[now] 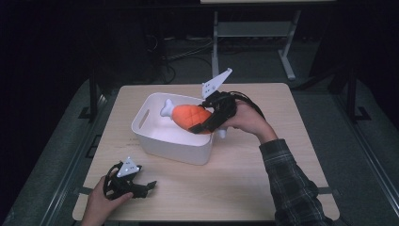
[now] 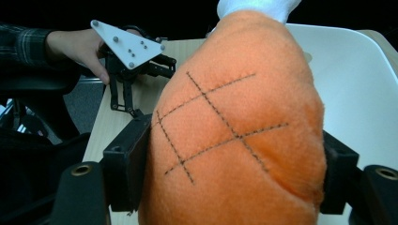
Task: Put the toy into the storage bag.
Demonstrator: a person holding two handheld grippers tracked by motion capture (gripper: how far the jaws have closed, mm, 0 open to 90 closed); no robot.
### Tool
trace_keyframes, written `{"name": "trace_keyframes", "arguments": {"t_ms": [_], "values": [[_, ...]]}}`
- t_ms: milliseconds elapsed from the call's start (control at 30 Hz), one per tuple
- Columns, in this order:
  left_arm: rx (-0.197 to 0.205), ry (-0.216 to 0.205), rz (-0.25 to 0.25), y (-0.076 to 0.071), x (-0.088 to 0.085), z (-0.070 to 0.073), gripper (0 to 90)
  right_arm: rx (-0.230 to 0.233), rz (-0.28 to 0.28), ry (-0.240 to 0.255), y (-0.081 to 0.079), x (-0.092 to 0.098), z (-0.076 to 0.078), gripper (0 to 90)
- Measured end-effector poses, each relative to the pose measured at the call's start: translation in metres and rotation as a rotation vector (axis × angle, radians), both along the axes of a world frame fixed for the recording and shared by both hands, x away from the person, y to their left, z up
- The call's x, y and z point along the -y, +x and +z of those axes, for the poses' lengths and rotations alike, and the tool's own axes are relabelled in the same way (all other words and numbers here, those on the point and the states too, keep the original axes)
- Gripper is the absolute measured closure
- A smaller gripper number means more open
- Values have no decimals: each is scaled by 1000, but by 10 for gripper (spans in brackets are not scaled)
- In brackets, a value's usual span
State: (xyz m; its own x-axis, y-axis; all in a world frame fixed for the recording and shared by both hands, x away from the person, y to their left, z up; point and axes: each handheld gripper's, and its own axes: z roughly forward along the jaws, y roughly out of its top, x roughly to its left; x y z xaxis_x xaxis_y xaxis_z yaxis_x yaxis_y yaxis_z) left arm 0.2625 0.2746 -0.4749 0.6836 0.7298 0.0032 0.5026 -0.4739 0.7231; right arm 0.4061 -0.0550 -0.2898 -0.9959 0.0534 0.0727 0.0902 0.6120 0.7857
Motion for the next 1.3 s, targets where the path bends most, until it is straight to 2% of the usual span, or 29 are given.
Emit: {"name": "trace_keyframes", "arguments": {"t_ms": [167, 467, 933, 1300], "values": [[0, 0, 0, 0, 0, 0, 130, 6, 11, -5, 5, -12, -1, 274], [0, 4, -2, 0, 0, 0, 130, -10, 27, -27, 12, -35, -8, 273], [0, 2, 0, 0, 0, 0, 130, -25, 59, -69, 14, -68, -22, 265], [0, 3, -1, 0, 0, 0, 130, -43, 48, -95, 16, -77, -32, 256]]}}
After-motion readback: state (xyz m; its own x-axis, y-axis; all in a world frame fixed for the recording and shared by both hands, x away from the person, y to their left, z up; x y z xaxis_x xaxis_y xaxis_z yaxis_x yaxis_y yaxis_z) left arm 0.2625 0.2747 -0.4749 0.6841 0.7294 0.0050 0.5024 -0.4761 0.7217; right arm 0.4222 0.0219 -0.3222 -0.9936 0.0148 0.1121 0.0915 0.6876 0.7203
